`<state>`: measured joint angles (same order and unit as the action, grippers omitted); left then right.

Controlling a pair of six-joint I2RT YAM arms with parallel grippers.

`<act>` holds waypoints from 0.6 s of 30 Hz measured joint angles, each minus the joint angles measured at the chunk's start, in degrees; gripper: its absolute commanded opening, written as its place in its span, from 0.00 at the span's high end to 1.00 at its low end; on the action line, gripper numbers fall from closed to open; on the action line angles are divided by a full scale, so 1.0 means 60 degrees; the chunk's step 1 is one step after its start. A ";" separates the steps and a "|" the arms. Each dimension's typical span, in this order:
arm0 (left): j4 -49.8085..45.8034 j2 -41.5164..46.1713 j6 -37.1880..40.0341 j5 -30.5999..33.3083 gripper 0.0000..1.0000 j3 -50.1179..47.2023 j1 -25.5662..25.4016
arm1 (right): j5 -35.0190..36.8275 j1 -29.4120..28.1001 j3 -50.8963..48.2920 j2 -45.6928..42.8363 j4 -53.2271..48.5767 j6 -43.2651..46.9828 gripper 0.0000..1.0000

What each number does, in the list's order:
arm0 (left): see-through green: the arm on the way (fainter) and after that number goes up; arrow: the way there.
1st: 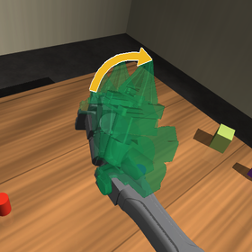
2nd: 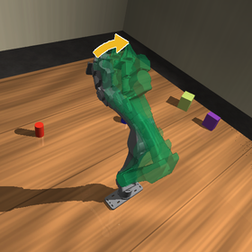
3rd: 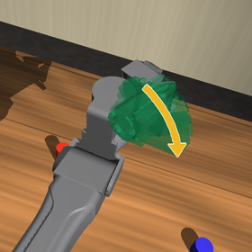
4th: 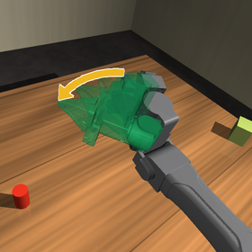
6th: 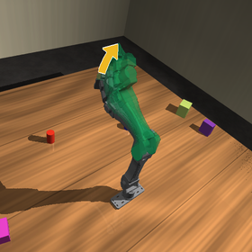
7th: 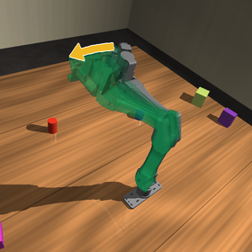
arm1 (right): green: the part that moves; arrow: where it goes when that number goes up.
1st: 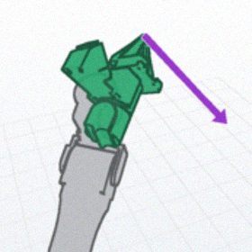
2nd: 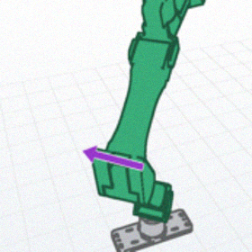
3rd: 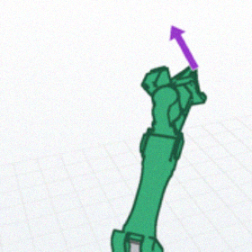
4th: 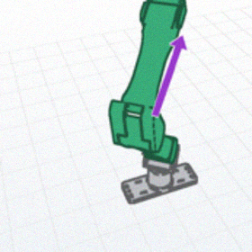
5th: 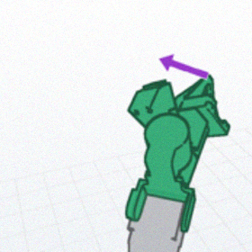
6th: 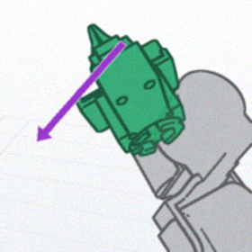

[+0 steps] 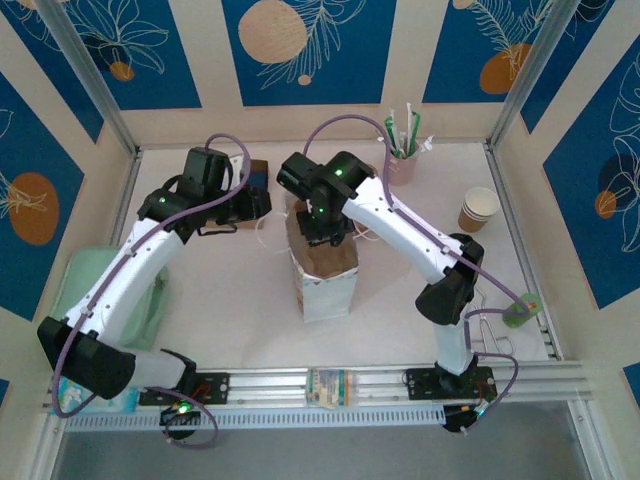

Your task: Pack the takeout coffee

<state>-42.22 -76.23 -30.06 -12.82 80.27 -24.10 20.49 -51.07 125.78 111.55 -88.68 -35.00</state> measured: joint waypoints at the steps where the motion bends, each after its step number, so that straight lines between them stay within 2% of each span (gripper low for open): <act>1: -0.0004 0.0004 0.0000 0.0000 0.65 0.0000 0.0000 | -0.0036 0.0004 -0.0051 0.0000 0.0025 0.0000 0.78; 18: 0.0007 0.0033 0.0000 0.0004 0.65 -0.0087 0.0062 | -0.0350 0.0011 -0.1486 -0.0004 0.0856 -0.0087 0.79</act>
<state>-42.17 -76.03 -30.06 -12.80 79.75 -23.73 18.39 -51.00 116.86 111.53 -83.55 -35.53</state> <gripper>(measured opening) 0.350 0.219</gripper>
